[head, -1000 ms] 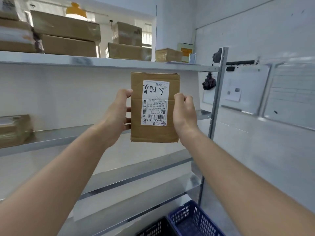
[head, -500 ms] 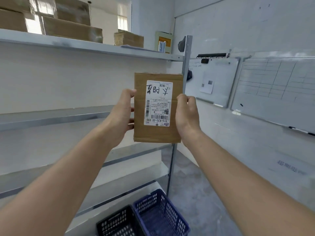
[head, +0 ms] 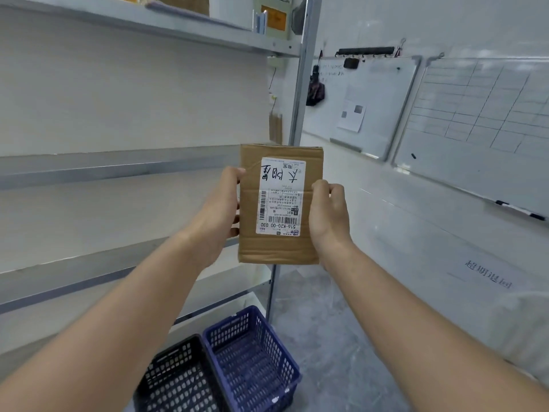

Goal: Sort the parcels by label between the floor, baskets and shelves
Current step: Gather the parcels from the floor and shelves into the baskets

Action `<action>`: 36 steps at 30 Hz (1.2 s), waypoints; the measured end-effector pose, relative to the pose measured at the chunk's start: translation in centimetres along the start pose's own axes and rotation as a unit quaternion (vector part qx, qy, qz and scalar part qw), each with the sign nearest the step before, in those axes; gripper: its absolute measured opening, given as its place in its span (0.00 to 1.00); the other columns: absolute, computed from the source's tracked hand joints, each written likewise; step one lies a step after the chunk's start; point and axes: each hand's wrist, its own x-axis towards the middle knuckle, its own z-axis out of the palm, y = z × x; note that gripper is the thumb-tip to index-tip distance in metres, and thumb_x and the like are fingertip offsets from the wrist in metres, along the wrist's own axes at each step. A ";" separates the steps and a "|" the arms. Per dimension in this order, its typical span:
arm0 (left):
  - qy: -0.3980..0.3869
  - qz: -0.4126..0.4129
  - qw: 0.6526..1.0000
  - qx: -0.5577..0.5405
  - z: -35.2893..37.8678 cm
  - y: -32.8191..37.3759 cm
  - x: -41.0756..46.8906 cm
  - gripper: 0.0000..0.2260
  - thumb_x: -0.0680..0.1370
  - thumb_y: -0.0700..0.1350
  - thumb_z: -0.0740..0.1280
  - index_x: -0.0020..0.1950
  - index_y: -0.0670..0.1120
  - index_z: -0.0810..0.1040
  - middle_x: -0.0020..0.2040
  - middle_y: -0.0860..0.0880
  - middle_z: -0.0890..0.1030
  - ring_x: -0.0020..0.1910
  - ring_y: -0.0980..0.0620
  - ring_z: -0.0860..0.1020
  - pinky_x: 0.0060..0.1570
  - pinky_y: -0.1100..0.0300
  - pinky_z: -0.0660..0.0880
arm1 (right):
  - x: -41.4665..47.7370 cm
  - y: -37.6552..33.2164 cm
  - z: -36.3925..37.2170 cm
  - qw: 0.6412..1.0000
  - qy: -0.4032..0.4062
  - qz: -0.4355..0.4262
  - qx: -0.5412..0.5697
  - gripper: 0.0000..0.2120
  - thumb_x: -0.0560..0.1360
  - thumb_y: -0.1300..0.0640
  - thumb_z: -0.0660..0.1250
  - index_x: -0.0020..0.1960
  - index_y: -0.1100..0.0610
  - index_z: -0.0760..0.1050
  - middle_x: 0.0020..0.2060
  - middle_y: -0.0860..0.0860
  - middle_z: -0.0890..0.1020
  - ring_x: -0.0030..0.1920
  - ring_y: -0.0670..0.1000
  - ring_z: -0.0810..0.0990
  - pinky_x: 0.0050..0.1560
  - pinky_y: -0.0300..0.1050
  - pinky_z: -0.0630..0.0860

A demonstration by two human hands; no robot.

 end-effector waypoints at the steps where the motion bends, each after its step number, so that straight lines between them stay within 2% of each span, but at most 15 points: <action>1: 0.003 -0.008 1.000 -0.003 0.3 -0.8 1.5 0.18 0.82 0.59 0.52 0.45 0.54 0.78 0.30 0.53 0.83 0.45 0.44 0.80 0.56 0.45 0.77 | 1.3 1.0 0.4 1.000 -0.001 0.007 -0.007 0.14 0.85 0.44 0.57 0.61 0.53 0.72 0.53 0.50 0.83 0.52 0.52 0.80 0.57 0.53 0.75; 4: 0.015 -0.032 0.999 -0.002 1.0 -2.9 6.6 0.18 0.82 0.59 0.52 0.44 0.53 0.77 0.30 0.52 0.82 0.44 0.44 0.80 0.53 0.46 0.77 | 5.5 4.1 1.9 0.999 -0.015 0.028 -0.034 0.15 0.86 0.44 0.57 0.63 0.53 0.72 0.52 0.49 0.82 0.52 0.51 0.80 0.55 0.52 0.75; 7: 0.026 -0.071 0.997 -0.016 1.5 -5.1 11.8 0.19 0.83 0.60 0.52 0.46 0.51 0.75 0.41 0.47 0.81 0.46 0.41 0.79 0.53 0.44 0.77 | 9.6 6.7 3.3 0.996 -0.033 0.049 -0.061 0.16 0.86 0.44 0.57 0.63 0.54 0.72 0.50 0.48 0.81 0.50 0.51 0.79 0.52 0.50 0.73; 10: 0.021 -0.104 0.994 -0.028 1.8 -7.1 16.2 0.20 0.82 0.62 0.52 0.50 0.49 0.75 0.47 0.45 0.80 0.50 0.38 0.80 0.58 0.40 0.77 | 14.0 8.5 4.7 0.993 -0.044 0.064 -0.088 0.16 0.86 0.44 0.57 0.64 0.54 0.72 0.50 0.48 0.81 0.51 0.50 0.80 0.55 0.51 0.75; 13: 0.026 -0.121 0.992 -0.034 2.2 -8.8 20.1 0.21 0.82 0.63 0.52 0.53 0.49 0.75 0.48 0.44 0.81 0.52 0.38 0.81 0.59 0.38 0.76 | 17.5 10.3 5.9 0.990 -0.058 0.083 -0.094 0.15 0.86 0.44 0.58 0.63 0.54 0.72 0.50 0.48 0.82 0.54 0.52 0.81 0.58 0.52 0.76; 16: 0.045 -0.133 0.990 -0.029 3.0 -10.1 23.0 0.21 0.82 0.63 0.51 0.54 0.50 0.75 0.50 0.45 0.81 0.52 0.39 0.81 0.59 0.39 0.76 | 20.5 12.1 6.9 0.988 -0.082 0.097 -0.091 0.15 0.86 0.45 0.58 0.64 0.55 0.72 0.50 0.48 0.81 0.52 0.50 0.81 0.52 0.49 0.75; 18: 0.057 -0.142 0.988 -0.025 3.8 -11.1 24.5 0.21 0.82 0.63 0.51 0.55 0.50 0.75 0.51 0.45 0.81 0.54 0.40 0.80 0.60 0.38 0.76 | 22.7 13.5 7.4 0.986 -0.095 0.100 -0.088 0.15 0.86 0.46 0.59 0.65 0.56 0.72 0.51 0.49 0.81 0.53 0.51 0.81 0.52 0.49 0.75; 23: 0.129 -0.168 0.977 -0.027 6.6 -13.6 28.3 0.20 0.82 0.62 0.51 0.53 0.50 0.74 0.50 0.45 0.82 0.54 0.40 0.80 0.61 0.37 0.75 | 28.6 18.0 8.1 0.976 -0.165 0.108 -0.087 0.18 0.84 0.42 0.58 0.61 0.55 0.72 0.51 0.50 0.81 0.57 0.55 0.81 0.56 0.53 0.77; 26: 0.178 -0.171 0.969 -0.024 8.9 -15.6 30.4 0.19 0.82 0.62 0.52 0.51 0.51 0.75 0.48 0.46 0.83 0.52 0.41 0.81 0.61 0.39 0.76 | 32.5 20.7 8.4 0.967 -0.213 0.102 -0.097 0.16 0.85 0.43 0.58 0.59 0.55 0.72 0.50 0.50 0.80 0.53 0.53 0.81 0.48 0.49 0.73; 28: 0.222 -0.174 0.959 -0.030 10.5 -17.0 31.8 0.19 0.82 0.62 0.53 0.51 0.51 0.78 0.46 0.47 0.83 0.50 0.42 0.81 0.60 0.40 0.77 | 35.2 23.0 8.7 0.958 -0.250 0.105 -0.088 0.13 0.86 0.45 0.57 0.55 0.54 0.71 0.48 0.49 0.79 0.52 0.53 0.79 0.46 0.49 0.70; 31: 0.273 -0.192 0.942 -0.029 12.9 -19.3 33.5 0.19 0.82 0.62 0.52 0.51 0.54 0.80 0.48 0.48 0.84 0.52 0.41 0.81 0.58 0.41 0.77 | 38.1 26.2 8.8 0.942 -0.299 0.117 -0.101 0.13 0.86 0.45 0.58 0.54 0.54 0.72 0.46 0.48 0.78 0.48 0.50 0.76 0.44 0.50 0.69; 36: 0.333 -0.242 0.911 -0.032 15.2 -23.5 35.2 0.18 0.83 0.61 0.50 0.53 0.56 0.77 0.53 0.49 0.83 0.54 0.42 0.81 0.61 0.40 0.76 | 40.4 31.8 9.2 0.913 -0.353 0.171 -0.115 0.13 0.85 0.44 0.58 0.55 0.54 0.73 0.48 0.49 0.80 0.51 0.51 0.79 0.56 0.54 0.74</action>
